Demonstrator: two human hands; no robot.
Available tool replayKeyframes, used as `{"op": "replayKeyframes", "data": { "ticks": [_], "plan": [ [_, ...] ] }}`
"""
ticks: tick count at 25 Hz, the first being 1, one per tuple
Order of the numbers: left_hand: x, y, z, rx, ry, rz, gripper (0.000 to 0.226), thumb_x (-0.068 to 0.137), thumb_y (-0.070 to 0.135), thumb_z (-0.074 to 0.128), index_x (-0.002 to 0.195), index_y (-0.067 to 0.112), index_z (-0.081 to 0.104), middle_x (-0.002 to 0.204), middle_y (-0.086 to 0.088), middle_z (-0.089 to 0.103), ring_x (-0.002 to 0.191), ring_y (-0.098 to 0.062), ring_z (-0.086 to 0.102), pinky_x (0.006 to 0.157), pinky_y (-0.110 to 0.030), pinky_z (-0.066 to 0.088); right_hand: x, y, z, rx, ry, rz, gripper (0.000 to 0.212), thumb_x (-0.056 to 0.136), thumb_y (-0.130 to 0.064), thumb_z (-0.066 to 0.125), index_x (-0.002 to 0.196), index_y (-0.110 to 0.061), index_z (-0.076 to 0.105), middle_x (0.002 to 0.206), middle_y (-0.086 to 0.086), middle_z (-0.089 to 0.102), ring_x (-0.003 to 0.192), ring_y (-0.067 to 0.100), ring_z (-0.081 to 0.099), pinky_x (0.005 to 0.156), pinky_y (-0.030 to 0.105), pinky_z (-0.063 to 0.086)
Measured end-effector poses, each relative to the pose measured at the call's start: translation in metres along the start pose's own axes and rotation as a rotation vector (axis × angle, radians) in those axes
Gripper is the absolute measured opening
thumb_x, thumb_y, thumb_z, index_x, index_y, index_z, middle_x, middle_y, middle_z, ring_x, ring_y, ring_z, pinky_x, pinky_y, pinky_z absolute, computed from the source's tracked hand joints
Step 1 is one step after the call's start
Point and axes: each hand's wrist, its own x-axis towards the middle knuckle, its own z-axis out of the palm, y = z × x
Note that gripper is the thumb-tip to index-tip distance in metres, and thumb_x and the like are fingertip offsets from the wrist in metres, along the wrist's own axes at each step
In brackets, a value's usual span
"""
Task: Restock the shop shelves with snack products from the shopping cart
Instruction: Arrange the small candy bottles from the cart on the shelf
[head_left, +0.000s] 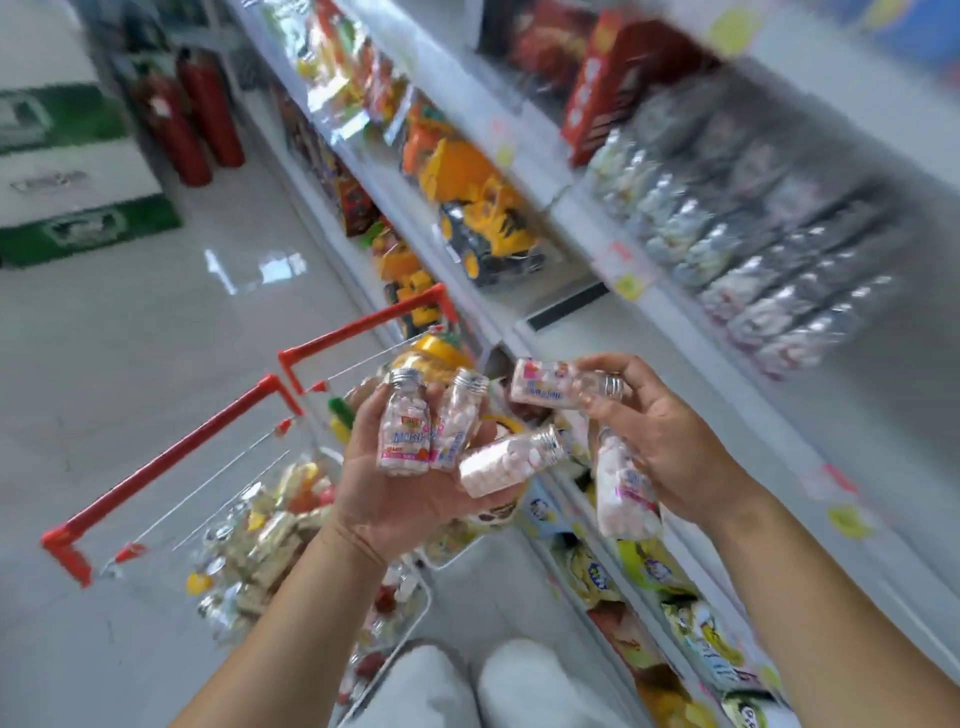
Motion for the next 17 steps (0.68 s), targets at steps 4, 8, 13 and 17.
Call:
{"op": "replayKeyframes", "data": {
  "ticks": [4,8,13,17],
  "plan": [
    [0.039,-0.051,0.052,0.047,-0.034,-0.054,0.041,0.084,0.060,0.058,0.106,0.026,0.062,0.122,-0.008,0.056,0.114,-0.029,0.056,0.100,-0.070,0.038,-0.042,-0.010,-0.065,-0.004,0.256,-0.082,0.015,0.078,-0.035,0.069,0.092,-0.029,0.066,0.075,-0.004,0.061,0.051,0.004,0.050,0.048,0.018,0.041],
    [0.071,-0.096,0.087,0.045,-0.046,-0.115,0.034,0.082,0.057,0.062,0.095,0.027,0.067,0.119,-0.006,0.062,0.107,-0.028,0.061,0.102,-0.069,0.037,-0.081,-0.013,-0.154,-0.145,0.700,-0.121,0.019,0.084,-0.025,0.074,0.097,-0.030,0.061,0.082,-0.007,0.062,0.058,0.004,0.052,0.050,0.019,0.043],
    [0.101,-0.129,0.103,0.064,-0.062,-0.126,0.033,0.090,0.058,0.054,0.097,0.028,0.066,0.123,-0.005,0.060,0.108,-0.026,0.060,0.100,-0.068,0.039,-0.080,-0.028,-0.249,-0.630,0.811,-0.083,0.031,0.083,-0.020,0.075,0.105,-0.027,0.054,0.098,-0.002,0.059,0.073,0.011,0.056,0.055,0.019,0.051],
    [0.112,-0.138,0.105,0.082,-0.071,-0.144,0.035,0.092,0.059,0.050,0.098,0.028,0.065,0.122,-0.005,0.059,0.109,-0.025,0.059,0.101,-0.068,0.038,-0.041,-0.030,-0.274,-0.890,0.653,-0.049,0.034,0.083,-0.023,0.074,0.112,-0.023,0.055,0.101,-0.003,0.058,0.082,0.018,0.054,0.069,0.027,0.042]
  ]
}}
